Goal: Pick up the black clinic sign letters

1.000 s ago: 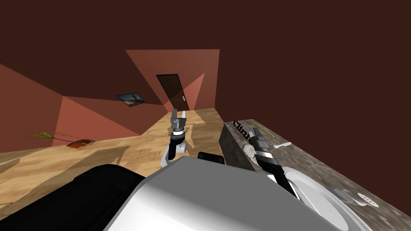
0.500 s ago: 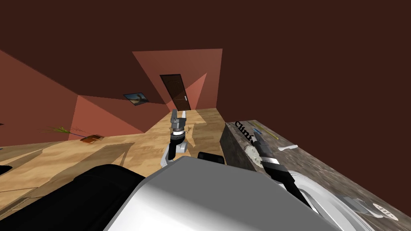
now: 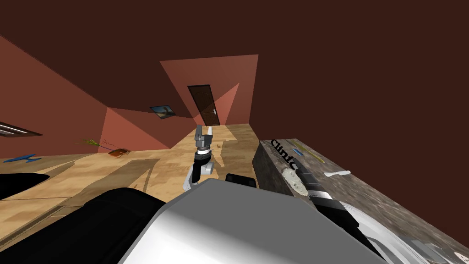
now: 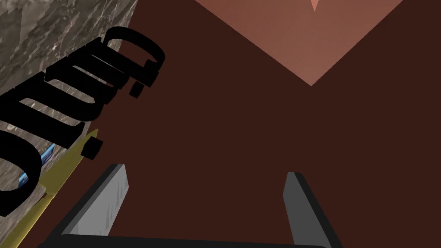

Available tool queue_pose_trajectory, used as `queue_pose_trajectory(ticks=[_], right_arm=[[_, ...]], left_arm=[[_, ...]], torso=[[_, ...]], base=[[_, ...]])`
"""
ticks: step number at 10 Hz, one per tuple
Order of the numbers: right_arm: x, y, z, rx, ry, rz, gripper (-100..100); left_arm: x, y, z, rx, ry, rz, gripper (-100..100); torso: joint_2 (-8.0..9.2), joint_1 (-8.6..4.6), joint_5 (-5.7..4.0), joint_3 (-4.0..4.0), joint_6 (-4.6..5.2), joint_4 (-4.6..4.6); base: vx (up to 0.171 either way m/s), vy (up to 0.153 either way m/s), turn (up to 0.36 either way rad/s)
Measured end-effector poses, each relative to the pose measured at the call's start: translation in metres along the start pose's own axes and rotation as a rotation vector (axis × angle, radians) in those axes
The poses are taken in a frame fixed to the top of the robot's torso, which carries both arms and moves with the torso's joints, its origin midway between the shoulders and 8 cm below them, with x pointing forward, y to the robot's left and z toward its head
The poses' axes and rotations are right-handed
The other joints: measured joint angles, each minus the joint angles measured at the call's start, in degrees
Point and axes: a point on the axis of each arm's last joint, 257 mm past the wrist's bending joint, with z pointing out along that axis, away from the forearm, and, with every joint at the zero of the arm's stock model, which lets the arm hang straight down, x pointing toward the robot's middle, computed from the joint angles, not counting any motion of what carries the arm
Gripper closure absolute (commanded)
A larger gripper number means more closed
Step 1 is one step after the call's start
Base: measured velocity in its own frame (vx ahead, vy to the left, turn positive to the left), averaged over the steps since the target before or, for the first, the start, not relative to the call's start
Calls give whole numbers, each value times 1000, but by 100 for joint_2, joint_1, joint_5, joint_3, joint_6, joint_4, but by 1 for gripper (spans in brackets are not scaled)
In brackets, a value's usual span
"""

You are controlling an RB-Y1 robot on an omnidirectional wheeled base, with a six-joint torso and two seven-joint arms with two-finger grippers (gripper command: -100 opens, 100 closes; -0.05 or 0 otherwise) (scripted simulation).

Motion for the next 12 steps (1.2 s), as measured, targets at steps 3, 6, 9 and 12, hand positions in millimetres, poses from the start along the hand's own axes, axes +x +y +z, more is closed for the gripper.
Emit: queue_pose_trajectory(ticks=[3,6,9,12], right_arm=[[-7,-30,-18,69,54,-65,-100],[-19,-65,-43,155,117,-136,-100],[-30,-86,-64,220,180,-201,-100],[-45,-111,-92,299,250,-268,-100]], left_arm=[[0,0,0,0,0,0,0],[0,0,0,0,0,0,0],[0,0,0,0,0,0,0],[0,0,0,0,0,0,0]], torso=[[-3,0,0,-2,1,0],[-5,0,0,-3,-1,-1],[-8,2,0,-4,1,-1],[-11,4,0,-6,0,-2]], base=[[-10,8,104],[-7,8,88],[1,11,103],[8,13,88]])
